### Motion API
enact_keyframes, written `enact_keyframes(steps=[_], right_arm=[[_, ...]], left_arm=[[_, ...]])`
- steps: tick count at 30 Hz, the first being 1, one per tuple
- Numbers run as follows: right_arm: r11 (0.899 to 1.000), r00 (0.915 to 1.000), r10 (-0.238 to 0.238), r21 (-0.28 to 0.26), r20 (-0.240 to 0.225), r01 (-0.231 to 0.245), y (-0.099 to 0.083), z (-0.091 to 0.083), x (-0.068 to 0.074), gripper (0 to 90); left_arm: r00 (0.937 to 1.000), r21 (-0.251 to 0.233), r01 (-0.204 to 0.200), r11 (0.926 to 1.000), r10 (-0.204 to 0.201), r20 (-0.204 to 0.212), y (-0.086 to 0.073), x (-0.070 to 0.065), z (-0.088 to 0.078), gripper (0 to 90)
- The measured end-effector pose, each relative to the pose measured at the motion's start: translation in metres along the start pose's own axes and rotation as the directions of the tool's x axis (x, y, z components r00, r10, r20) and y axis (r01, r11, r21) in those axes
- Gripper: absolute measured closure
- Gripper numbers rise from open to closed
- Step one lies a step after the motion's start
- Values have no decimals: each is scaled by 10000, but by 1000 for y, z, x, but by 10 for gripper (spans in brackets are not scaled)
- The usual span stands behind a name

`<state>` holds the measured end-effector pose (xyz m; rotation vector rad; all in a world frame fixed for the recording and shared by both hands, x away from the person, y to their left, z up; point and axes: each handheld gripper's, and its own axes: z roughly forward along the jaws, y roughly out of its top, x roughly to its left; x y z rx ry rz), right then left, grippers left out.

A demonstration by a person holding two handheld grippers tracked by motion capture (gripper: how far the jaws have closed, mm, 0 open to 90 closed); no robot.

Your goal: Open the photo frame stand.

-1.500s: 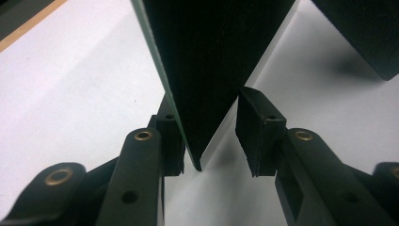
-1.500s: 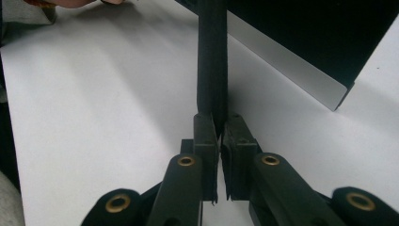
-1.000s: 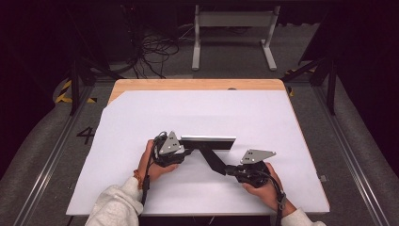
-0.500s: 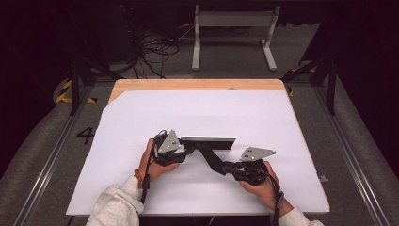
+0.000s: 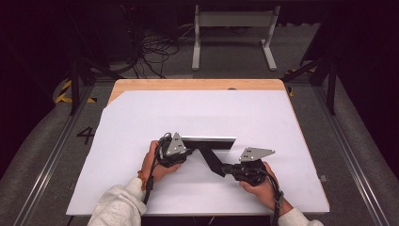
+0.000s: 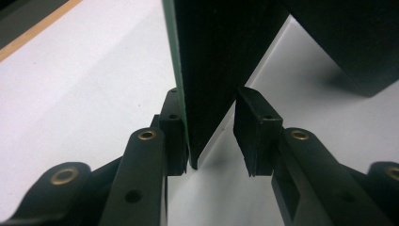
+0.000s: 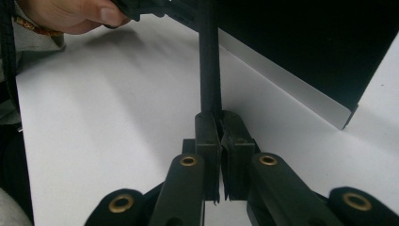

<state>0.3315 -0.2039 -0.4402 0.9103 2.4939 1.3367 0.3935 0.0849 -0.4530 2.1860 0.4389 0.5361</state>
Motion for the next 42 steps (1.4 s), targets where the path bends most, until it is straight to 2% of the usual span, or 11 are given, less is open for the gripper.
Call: enact_keyframes(steps=[6, 11, 14, 17, 21, 25, 30, 33, 35, 42], right_arm=[[9999, 9999, 125, 29, 90, -126, 0, -1, -1, 868], [10000, 9998, -2, 29, 190, 1, 0, -1, -1, 862], [9999, 9993, -63, -106, 380, 67, -1, -4, -1, 855], [9993, 9987, -165, -320, 482, 181, 1, -10, -1, 844], [9990, 9981, -243, -367, 559, 264, 1, -14, -1, 844], [9981, 9973, -391, -443, 615, 419, 2, -17, -1, 847], [9961, 9930, -521, -651, 1064, 593, 5, -24, -5, 860], [9940, 9850, -758, -666, 1550, 870, 5, -29, -6, 881], [9934, 9830, -764, -716, 1671, 894, 6, -31, -7, 891], [9919, 9801, -589, -999, 1894, 789, 8, -37, -10, 900]], left_arm=[[9999, 78, 35, 10000, -34, -168, 1, -2, 1, 667], [10000, 54, 12, 10000, -12, -29, 0, 0, 0, 669], [9996, -103, 155, 9998, -153, 223, -1, 2, -3, 676], [9993, -402, 258, 9989, -246, 297, 0, 4, -8, 641], [9990, -544, 353, 9979, -337, 292, 0, 6, -14, 641], [9977, -769, 523, 9957, -488, 468, -2, 8, -21, 640], [9973, -948, 312, 9950, -247, 688, -2, 9, -28, 641], [9967, -1143, 402, 9926, -318, 745, -1, 10, -32, 633], [9970, -1150, 332, 9928, -248, 739, -1, 10, -34, 627], [9961, -1405, 509, 9888, -401, 790, -1, 12, -43, 633]])
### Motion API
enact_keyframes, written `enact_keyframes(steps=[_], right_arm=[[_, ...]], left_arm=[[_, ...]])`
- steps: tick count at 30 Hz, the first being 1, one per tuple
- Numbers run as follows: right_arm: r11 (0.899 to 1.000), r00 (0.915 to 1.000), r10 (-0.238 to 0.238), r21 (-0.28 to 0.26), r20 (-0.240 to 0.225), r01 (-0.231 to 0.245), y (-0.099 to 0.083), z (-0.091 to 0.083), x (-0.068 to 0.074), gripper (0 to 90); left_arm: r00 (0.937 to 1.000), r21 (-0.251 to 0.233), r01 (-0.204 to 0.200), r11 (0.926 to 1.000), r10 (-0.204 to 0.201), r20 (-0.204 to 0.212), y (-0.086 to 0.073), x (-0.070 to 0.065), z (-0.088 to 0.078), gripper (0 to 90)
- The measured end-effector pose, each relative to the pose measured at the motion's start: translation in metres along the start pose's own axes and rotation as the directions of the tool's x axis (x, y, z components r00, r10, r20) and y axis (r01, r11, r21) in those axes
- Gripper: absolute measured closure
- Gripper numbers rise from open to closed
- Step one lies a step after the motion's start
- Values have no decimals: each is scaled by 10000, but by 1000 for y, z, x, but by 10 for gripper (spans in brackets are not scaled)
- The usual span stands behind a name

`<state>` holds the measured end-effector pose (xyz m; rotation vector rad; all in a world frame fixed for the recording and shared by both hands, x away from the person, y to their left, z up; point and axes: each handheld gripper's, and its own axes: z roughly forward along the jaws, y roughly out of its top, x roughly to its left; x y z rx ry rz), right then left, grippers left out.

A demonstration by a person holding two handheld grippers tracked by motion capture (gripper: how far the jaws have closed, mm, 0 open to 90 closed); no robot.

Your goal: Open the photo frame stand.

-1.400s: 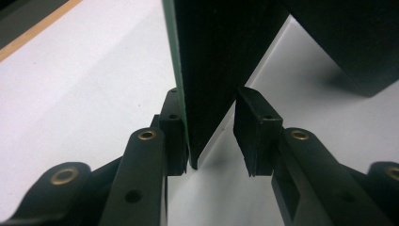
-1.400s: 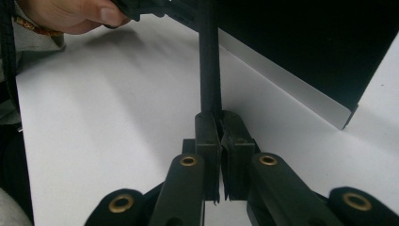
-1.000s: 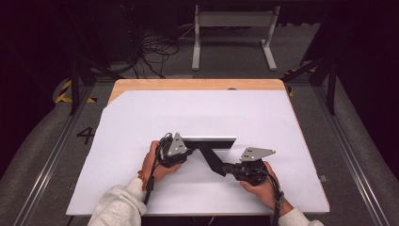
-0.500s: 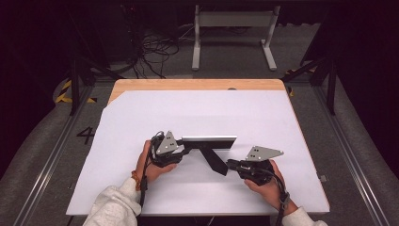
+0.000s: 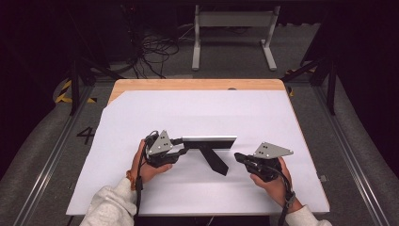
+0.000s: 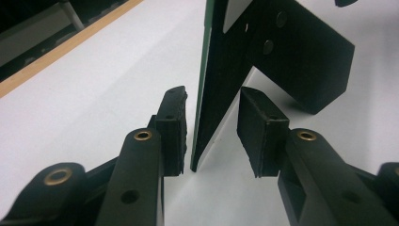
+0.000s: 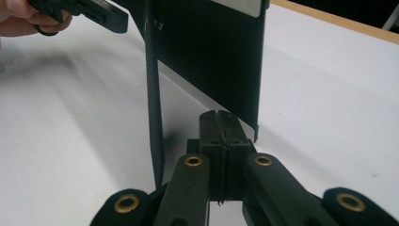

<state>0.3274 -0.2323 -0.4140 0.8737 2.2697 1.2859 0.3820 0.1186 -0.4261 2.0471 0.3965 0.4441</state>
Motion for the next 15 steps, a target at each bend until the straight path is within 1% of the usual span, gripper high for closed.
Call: enact_keyframes(steps=[1, 4, 5, 8, 9, 11, 12, 15], right_arm=[[10000, 10000, 26, -26, 28, -26, 0, 0, -1, 900], [9999, 9997, -62, -96, 226, 64, 2, -1, -2, 900], [9998, 9996, -60, -176, 277, 64, 3, -3, -3, 900], [9993, 9994, 7, -369, 358, 6, 6, -6, -6, 900], [9991, 9992, 3, -424, 401, 14, 7, -6, -6, 900], [9988, 9984, 11, -496, 566, 17, 9, -7, -7, 896], [9984, 9980, -3, -568, 631, 39, 11, -7, -8, 897], [9976, 9971, -60, -684, 753, 112, 13, -7, -8, 891]], left_arm=[[10000, -20, 17, 10000, -17, 46, 0, 0, -2, 635], [10000, -66, 25, 10000, -25, 3, -1, 1, -6, 643], [10000, -48, -18, 10000, 17, -12, -1, 1, -8, 644], [10000, -123, 63, 9999, -63, -11, -1, 2, -13, 654], [9999, -169, 120, 9998, -120, -10, -1, 2, -15, 656], [9998, -104, 182, 9998, -183, -59, -2, 3, -16, 650], [9996, -113, 275, 9996, -276, -76, -2, 4, -16, 637], [9991, -112, 428, 9990, -428, 73, -2, 5, -14, 616]])
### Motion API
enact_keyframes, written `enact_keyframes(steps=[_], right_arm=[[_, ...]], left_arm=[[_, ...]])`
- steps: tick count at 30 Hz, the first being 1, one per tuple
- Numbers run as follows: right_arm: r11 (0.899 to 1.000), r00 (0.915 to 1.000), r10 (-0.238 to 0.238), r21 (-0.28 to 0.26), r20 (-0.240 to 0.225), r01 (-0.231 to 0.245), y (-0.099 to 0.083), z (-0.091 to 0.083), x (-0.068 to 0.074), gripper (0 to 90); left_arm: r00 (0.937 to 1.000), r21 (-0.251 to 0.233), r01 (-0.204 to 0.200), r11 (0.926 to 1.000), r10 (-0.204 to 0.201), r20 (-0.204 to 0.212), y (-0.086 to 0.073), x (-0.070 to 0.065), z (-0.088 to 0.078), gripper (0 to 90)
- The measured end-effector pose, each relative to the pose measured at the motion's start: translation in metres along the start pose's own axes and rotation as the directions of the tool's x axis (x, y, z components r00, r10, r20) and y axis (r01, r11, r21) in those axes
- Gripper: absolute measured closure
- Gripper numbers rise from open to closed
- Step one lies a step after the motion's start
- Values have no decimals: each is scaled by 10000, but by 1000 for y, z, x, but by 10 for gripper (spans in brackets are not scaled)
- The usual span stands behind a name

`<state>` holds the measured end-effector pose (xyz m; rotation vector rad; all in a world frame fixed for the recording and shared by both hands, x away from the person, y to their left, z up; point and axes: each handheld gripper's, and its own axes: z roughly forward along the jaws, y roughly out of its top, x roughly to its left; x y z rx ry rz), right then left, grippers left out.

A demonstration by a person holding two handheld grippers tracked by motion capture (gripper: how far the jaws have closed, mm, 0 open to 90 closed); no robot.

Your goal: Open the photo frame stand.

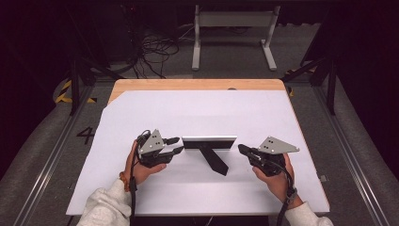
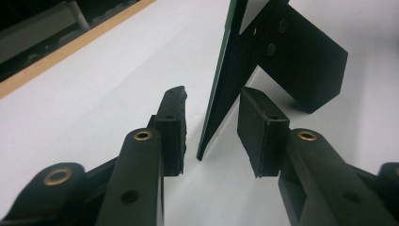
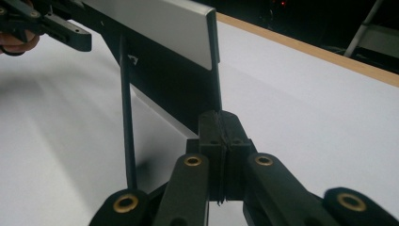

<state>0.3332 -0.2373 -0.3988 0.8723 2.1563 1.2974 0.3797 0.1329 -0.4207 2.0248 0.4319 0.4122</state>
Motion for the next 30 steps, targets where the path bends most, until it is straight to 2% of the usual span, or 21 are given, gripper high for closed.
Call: enact_keyframes(steps=[2, 10, 16, 19, 21, 25, 30], right_arm=[[10000, 10000, 77, -40, 15, -77, 1, 1, -1, 873], [9999, 10000, -30, -166, 63, 31, 7, 6, 1, 864], [10000, 10000, -20, 12, 69, 20, 6, 12, 0, 833], [10000, 9999, 65, 34, 112, -65, 6, 12, -2, 793], [9999, 9998, 123, 26, 148, -123, 6, 13, -3, 777], [9998, 9997, 204, 52, 125, -205, 6, 14, -4, 728], [9997, 9996, 255, -23, 153, -254, 7, 15, -4, 732]], left_arm=[[10000, 5, -9, 10000, 9, 36, 1, -1, 2, 581], [9999, -37, -1, 10000, 2, 118, 6, -3, 10, 592], [9999, -31, 70, 10000, -70, 109, 6, -1, 13, 574], [9995, 9, 317, 9995, -317, 20, 5, 2, 14, 558], [9991, -8, 393, 9992, -393, 182, 4, 3, 16, 556], [9990, 31, 326, 9995, -326, 294, 6, 0, 20, 566], [9990, -67, 256, 9996, -254, 360, 10, -3, 23, 573]])
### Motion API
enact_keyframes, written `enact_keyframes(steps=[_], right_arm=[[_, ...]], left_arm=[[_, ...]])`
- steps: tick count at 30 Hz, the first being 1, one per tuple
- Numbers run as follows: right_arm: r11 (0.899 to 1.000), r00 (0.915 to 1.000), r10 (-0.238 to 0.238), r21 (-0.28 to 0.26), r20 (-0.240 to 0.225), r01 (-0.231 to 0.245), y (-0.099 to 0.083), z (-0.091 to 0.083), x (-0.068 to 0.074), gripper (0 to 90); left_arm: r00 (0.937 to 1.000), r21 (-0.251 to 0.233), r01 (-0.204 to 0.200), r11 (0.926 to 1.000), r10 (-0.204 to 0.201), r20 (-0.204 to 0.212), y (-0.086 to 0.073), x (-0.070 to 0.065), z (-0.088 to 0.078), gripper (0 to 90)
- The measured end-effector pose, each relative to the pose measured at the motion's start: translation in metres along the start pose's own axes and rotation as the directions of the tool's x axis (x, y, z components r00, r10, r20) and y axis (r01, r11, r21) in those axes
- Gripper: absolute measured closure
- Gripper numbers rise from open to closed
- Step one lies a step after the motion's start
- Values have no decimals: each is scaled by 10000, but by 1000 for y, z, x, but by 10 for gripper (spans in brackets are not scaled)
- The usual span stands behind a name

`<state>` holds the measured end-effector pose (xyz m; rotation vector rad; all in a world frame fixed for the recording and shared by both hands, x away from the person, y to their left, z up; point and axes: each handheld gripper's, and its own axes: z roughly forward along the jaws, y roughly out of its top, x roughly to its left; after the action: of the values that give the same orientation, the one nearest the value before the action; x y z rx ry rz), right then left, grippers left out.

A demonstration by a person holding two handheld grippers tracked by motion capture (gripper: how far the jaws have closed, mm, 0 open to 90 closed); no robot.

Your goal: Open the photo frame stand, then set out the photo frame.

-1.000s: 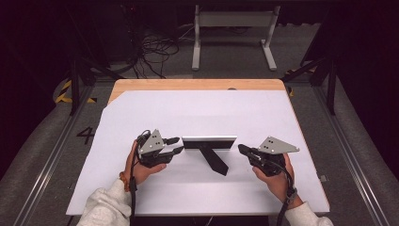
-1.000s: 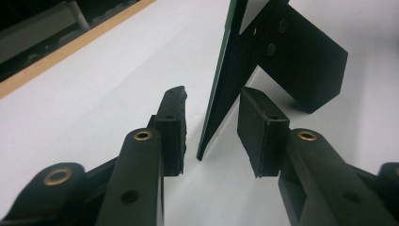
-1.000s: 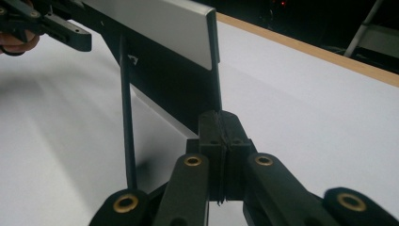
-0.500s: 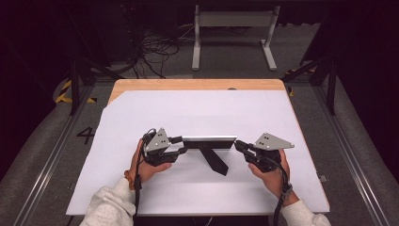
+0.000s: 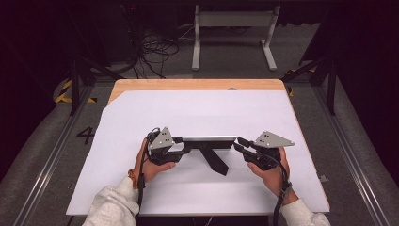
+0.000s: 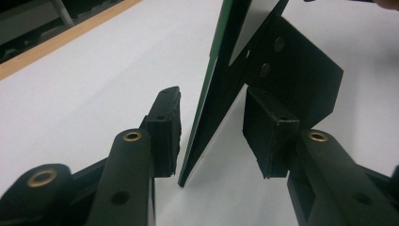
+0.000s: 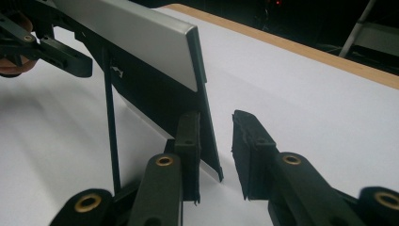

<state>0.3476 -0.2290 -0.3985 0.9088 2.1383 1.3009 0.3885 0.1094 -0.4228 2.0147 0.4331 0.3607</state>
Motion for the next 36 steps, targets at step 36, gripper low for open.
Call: enact_keyframes(steps=[36], right_arm=[[9998, 9995, -124, 151, -307, 129, 0, 13, 0, 823]], left_arm=[[9999, -142, -91, 9999, 92, 58, -1, -3, -12, 745]])
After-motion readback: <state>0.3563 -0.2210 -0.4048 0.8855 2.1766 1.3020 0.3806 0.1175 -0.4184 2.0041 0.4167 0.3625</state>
